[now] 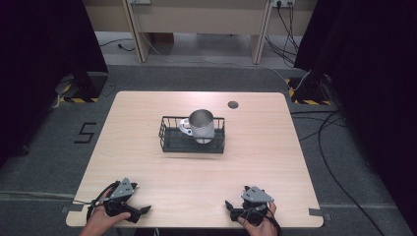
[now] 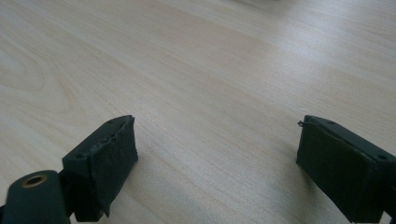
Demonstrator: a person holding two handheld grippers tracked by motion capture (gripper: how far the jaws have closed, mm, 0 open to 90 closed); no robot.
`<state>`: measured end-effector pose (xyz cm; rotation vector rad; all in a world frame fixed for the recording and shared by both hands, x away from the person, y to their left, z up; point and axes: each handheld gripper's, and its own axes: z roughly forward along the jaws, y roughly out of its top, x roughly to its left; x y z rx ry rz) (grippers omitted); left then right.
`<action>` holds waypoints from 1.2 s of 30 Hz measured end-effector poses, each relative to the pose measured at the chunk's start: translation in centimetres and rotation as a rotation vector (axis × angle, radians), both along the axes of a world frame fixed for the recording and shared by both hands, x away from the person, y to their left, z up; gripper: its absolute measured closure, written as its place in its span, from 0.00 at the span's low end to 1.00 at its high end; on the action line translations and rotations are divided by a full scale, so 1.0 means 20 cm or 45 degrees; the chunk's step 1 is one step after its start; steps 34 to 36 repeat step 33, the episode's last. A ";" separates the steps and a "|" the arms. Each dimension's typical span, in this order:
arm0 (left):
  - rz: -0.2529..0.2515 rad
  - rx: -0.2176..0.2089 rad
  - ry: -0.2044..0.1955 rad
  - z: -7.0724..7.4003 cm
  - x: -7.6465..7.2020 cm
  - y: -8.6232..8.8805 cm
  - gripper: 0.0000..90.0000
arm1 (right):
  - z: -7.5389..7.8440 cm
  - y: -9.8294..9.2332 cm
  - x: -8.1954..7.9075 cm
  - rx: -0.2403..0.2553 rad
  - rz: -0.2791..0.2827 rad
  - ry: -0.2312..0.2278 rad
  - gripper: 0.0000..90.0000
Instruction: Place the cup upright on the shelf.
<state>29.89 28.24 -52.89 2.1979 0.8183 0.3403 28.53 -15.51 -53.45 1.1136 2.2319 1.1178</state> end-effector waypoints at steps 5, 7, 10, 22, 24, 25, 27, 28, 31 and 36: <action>0.000 0.000 0.000 0.00 0.00 0.00 0.00 | 0.00 0.00 0.00 -0.002 0.013 0.005 0.12; 0.000 0.000 0.000 0.00 0.00 0.00 0.00 | 0.00 0.00 0.00 -0.004 0.019 0.006 0.10; 0.000 0.000 0.000 0.00 0.00 0.00 0.00 | 0.00 0.01 0.00 -0.008 0.019 0.014 0.05; -0.001 0.000 0.000 0.00 0.00 0.00 0.00 | -0.01 0.02 0.00 -0.014 0.008 0.016 0.01; 0.000 0.000 0.000 0.00 0.00 0.00 0.00 | -0.01 0.02 0.00 -0.015 0.008 0.017 0.01; 0.000 0.000 0.000 0.00 0.00 0.00 0.00 | -0.01 0.02 0.00 -0.015 0.008 0.017 0.01; 0.000 0.000 0.000 0.00 0.00 0.00 0.00 | -0.01 0.02 0.00 -0.014 0.009 0.016 0.01; 0.000 0.000 0.000 0.00 0.00 0.00 0.00 | -0.01 0.02 0.00 -0.015 0.009 0.016 0.01; 0.000 0.000 0.000 0.00 0.00 0.00 0.00 | -0.01 0.02 0.00 -0.014 0.009 0.016 0.01; 0.000 0.003 0.002 0.00 0.00 0.00 0.00 | -0.01 0.02 0.00 -0.013 0.012 0.014 0.01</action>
